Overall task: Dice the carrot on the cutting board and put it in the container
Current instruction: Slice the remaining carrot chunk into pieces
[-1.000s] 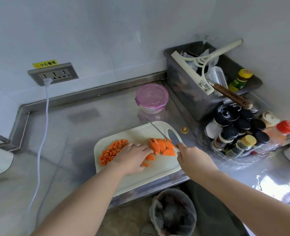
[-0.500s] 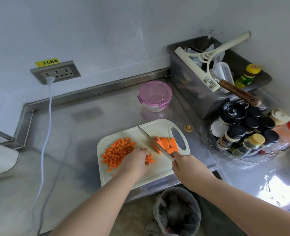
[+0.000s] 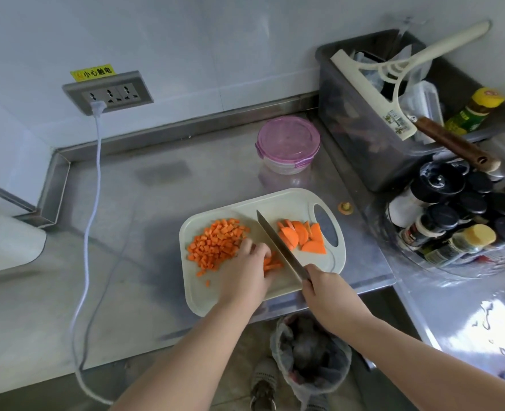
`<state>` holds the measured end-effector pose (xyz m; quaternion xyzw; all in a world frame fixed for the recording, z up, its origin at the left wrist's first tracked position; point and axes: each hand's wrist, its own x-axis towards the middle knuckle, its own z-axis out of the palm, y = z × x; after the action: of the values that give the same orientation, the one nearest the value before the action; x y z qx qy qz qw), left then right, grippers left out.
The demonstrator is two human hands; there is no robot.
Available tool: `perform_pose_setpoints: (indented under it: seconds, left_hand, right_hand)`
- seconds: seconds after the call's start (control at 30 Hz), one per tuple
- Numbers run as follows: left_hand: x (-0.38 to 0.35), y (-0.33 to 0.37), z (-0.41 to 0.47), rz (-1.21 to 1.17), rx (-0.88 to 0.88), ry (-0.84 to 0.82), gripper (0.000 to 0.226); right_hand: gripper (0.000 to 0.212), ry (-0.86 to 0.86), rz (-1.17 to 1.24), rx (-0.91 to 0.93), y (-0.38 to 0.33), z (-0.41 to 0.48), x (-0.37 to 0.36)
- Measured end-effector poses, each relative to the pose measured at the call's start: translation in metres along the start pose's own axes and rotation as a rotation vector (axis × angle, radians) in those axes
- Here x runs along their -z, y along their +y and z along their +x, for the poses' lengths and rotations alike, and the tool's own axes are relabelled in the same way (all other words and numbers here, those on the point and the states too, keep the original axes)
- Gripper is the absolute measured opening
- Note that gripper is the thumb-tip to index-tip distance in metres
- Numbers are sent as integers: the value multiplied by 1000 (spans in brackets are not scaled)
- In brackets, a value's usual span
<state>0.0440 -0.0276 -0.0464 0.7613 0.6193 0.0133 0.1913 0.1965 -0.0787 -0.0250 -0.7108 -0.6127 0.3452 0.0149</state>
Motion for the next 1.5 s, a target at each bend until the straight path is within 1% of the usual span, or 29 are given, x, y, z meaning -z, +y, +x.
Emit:
perform_pose_setpoints:
  seconds: [0.1,0.2,0.3,0.4,0.47,0.67,0.87,1.07,1.37,1.5]
  left_hand:
    - [-1,-3,-7,-17,-1,16,18]
    - [-3,-5,-11,-30,8,32,17]
    - [-4,-5,-11,-72,34,51,22]
    - [-4,-3,-6,-139,51,60,37]
    - [-5,0,-3,-180,67,45,42]
    - [-3,4,3,-256,137,39,41]
    - [-2,2,3,-287,211,43,42]
    - [-1,5,3,-261,167,29,33]
    - [-1,4,7,-203,137,3,36]
    - [-1,5,7,-216,133,20,33]
  right_hand:
    - [19,7,14,-4,2,0,1]
    - [16,3,14,-3,3,0,2]
    - [16,-1,17,7,2,-1,4]
    - [17,-8,16,3,2,-2,4]
    - [20,-13,17,1,2,-3,4]
    - [24,-35,22,8,0,-4,0]
    - [24,-22,29,14,-2,-7,-2]
    - [25,-37,53,2,-4,-5,-4]
    - [26,-46,94,-17,-8,-4,-6]
    - [22,-21,84,-17,-8,-2,-4]
